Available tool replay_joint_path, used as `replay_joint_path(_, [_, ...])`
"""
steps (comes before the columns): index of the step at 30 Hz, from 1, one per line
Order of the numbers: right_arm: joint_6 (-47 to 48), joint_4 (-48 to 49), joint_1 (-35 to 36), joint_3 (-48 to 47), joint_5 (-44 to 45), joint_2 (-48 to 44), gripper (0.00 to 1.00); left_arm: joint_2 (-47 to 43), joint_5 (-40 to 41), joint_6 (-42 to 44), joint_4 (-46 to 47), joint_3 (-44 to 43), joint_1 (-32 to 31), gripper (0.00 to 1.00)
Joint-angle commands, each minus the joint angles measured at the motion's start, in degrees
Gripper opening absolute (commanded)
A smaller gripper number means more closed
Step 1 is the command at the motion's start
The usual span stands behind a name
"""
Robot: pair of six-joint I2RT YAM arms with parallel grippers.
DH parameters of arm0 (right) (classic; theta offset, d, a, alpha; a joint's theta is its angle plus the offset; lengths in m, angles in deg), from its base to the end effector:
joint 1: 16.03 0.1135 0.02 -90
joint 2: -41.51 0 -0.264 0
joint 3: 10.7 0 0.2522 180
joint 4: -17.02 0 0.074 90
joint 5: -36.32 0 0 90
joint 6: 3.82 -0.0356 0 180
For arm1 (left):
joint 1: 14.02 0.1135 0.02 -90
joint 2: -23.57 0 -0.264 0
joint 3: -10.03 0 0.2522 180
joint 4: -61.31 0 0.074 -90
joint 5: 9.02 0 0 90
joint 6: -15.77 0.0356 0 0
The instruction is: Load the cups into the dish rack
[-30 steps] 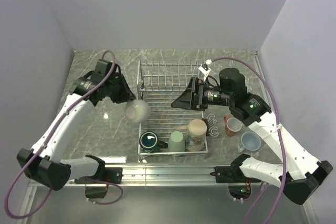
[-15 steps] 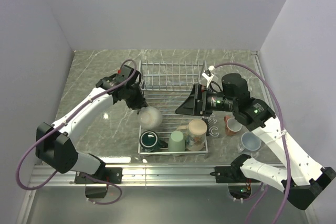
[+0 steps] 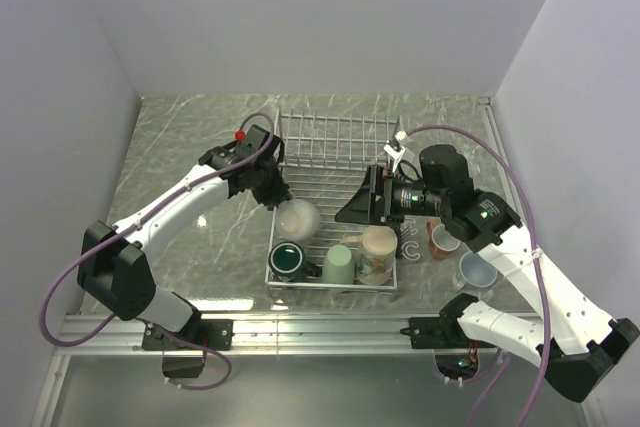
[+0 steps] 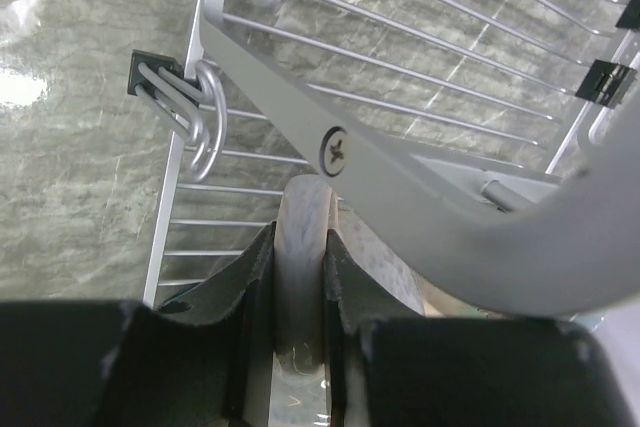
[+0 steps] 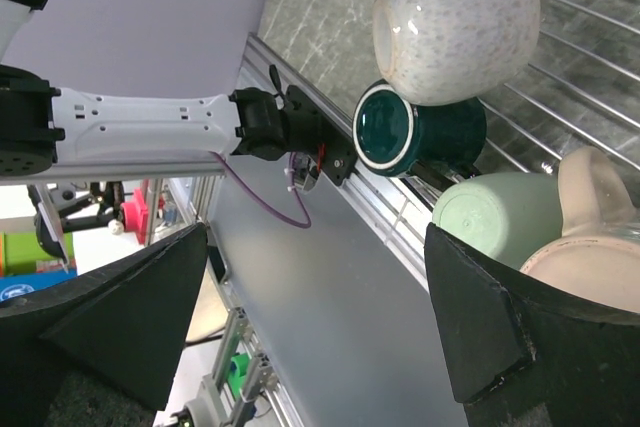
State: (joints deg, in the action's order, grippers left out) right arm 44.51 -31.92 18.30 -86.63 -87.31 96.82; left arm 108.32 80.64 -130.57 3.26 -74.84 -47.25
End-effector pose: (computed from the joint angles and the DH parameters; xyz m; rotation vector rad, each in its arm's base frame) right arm 0.1516 0.1274 0.3702 -0.2619 2.2781 1.3670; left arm 0.2560 -0.1680 0.2840 -0.5376 2.6410 -0.5514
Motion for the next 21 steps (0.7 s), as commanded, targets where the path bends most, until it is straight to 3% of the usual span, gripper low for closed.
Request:
replay_joint_path(1, [0.1,1.96,-0.23,0.74,0.14,-1.26,0.95,5.51,-2.21,-2.37,-8.96,1.42,-1.04,0.0])
replay_joint_path(11, [-1.22,3.45,-0.22,3.37,0.32,-2.83,0.95,7.62,-1.33,-4.66,-12.93,2.03,-4.74,0.0])
replay_joint_path(21, [-0.34,2.75,-0.23,3.99,0.67,-3.01,0.94,12.97,-2.55,-1.24,-15.38,-0.52,-4.82,0.0])
